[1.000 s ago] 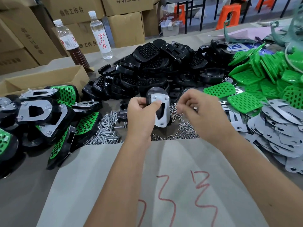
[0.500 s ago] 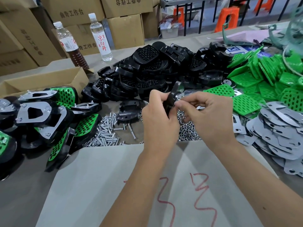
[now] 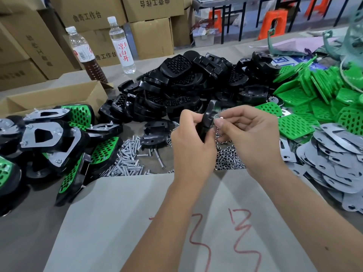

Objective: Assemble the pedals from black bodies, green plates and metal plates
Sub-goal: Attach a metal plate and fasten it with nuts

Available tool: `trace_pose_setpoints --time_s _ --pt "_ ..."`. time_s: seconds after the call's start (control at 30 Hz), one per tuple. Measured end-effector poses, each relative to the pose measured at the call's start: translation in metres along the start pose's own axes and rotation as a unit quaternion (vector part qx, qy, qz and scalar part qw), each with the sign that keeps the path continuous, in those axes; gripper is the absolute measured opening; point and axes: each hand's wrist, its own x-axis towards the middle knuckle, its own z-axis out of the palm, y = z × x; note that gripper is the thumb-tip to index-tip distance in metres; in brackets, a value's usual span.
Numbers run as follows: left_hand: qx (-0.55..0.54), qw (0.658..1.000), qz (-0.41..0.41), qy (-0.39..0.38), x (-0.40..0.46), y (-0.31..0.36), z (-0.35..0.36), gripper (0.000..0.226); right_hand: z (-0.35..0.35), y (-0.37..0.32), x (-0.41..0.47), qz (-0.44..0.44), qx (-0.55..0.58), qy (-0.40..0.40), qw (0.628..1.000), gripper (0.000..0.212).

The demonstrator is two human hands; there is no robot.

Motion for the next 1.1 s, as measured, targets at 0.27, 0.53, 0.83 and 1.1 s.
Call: trace_pose_setpoints --time_s 0.27,0.53,0.83,1.1 --pt "-0.011 1.0 -0.028 -0.006 0.0021 -0.0006 -0.0043 0.026 0.0034 -0.0006 -0.0033 -0.013 -0.038 -0.02 0.999 0.02" --pt "-0.002 1.0 -0.005 -0.002 0.0007 -0.0031 -0.0047 0.027 0.0026 -0.0017 -0.0054 -0.022 -0.107 0.021 0.994 0.024" --pt "-0.017 1.0 -0.013 0.017 0.0005 -0.0036 -0.0028 0.023 0.0029 -0.0054 -0.0061 -0.006 -0.05 -0.023 0.998 0.027" --pt "-0.01 1.0 -0.006 0.009 -0.0017 -0.0014 -0.0013 0.026 0.0016 -0.0038 -0.0056 0.009 -0.083 0.039 0.996 0.024"
